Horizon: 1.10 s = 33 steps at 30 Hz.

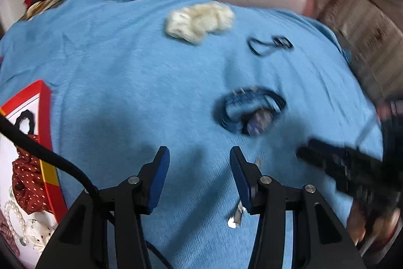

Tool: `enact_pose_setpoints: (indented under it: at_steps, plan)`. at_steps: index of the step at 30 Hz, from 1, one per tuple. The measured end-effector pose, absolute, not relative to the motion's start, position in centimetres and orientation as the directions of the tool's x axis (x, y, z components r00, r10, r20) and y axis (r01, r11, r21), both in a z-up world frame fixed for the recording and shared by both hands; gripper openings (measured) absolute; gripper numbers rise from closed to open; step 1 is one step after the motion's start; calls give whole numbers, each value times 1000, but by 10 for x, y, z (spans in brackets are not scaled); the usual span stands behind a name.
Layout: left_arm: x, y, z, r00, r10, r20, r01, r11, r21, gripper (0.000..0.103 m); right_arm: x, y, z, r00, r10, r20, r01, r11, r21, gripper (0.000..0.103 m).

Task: Organize jewelry
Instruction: 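Move both tools from the box back over the blue striped watch, then grasp the blue striped watch with the left tool while the right grasps the silver hair clip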

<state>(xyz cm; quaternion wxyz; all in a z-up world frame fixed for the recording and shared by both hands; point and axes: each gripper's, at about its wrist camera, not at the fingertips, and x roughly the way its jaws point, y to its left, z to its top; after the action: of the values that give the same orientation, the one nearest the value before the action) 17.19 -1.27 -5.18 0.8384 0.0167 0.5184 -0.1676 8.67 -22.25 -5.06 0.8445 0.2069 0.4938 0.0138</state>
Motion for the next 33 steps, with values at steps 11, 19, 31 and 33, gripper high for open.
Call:
enact_pose_setpoints:
  at_steps: [11,19,31,33]
  plan:
    - [213,-6,-61,377,-336,-863,234,936,-263,48,76,-194,-60,480,331,-813,138,886,442,52]
    - [220,0,-52,376,-378,-846,248,921,-301,48,89,-144,-72,486,303,-820,109,910,400,54]
    - [222,-40,-45,327,-452,-830,410,859,-306,48,57,-176,-62,531,104,-841,177,957,230,3]
    - [221,-50,-47,319,-455,-831,457,842,-286,48,48,-197,-60,535,83,-841,223,946,235,3]
